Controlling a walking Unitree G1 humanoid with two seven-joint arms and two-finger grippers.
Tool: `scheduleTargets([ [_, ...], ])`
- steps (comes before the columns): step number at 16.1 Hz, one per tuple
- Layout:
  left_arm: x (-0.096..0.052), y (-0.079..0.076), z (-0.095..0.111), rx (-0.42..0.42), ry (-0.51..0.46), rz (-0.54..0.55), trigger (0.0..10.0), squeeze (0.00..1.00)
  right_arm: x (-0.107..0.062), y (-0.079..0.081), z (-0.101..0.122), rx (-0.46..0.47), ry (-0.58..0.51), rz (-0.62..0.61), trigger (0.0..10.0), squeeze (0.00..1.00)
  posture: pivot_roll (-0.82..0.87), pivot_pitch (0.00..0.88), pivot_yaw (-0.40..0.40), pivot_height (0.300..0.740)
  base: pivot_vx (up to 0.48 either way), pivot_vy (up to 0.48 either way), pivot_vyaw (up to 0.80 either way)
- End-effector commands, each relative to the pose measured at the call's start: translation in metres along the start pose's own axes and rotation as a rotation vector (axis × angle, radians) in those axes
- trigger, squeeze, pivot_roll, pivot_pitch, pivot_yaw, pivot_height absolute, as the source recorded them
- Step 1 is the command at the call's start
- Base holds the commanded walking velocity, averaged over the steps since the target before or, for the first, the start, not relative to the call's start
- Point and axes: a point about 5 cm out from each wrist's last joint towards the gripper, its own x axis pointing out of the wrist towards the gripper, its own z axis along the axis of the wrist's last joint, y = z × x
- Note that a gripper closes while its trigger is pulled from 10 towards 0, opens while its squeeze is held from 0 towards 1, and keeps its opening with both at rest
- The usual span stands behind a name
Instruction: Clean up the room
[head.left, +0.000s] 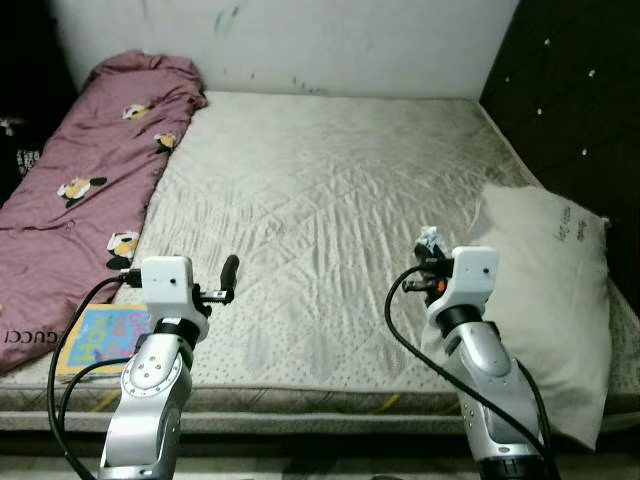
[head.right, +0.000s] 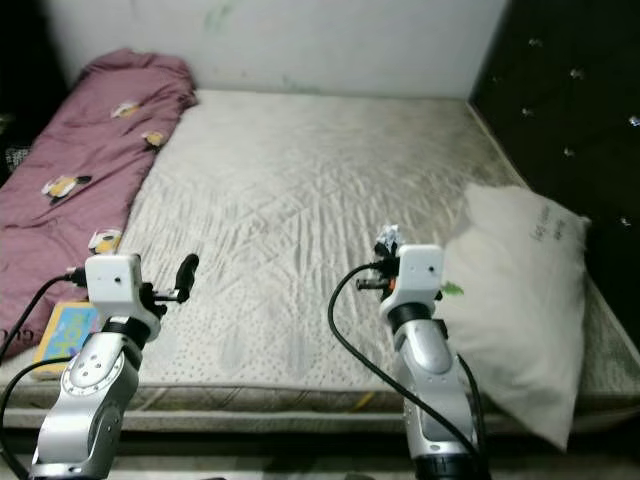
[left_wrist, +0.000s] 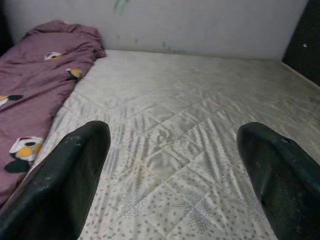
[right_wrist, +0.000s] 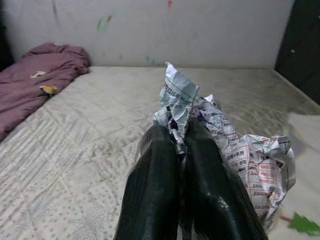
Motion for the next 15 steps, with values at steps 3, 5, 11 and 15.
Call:
scheduleTargets([
  [3, 0.0003, -0.0036, -0.0003, -0.006, 0.005, -0.012, 10.0, 0.00, -0.0009, -0.0056, -0.0018, -0.010, 0.010, -0.020, 10.0, 0.00, 0.00, 0.000, 0.030, 0.740, 0.000, 0.469, 0.00],
  [5, 0.0005, -0.0036, -0.0004, -0.006, 0.007, -0.013, 10.0, 0.00, -0.0016, -0.0046, -0.0027, -0.010, 0.013, -0.018, 10.0, 0.00, 0.00, 0.000, 0.028, 0.740, 0.000, 0.480, 0.00],
  [11, 0.0004, -0.0043, -0.0003, -0.007, 0.008, -0.014, 10.0, 0.00, -0.0021, -0.0048, -0.0044, -0.013, 0.022, -0.015, 10.0, 0.00, 0.00, 0.000, 0.024, 0.740, 0.000, 0.480, 0.00],
  [15, -0.0001, -0.0046, -0.0003, -0.012, 0.012, -0.019, 10.0, 0.00, -0.0015, -0.0051, -0.0045, -0.016, 0.023, -0.013, 10.0, 0.00, 0.00, 0.000, 0.027, 0.740, 0.000, 0.480, 0.00],
])
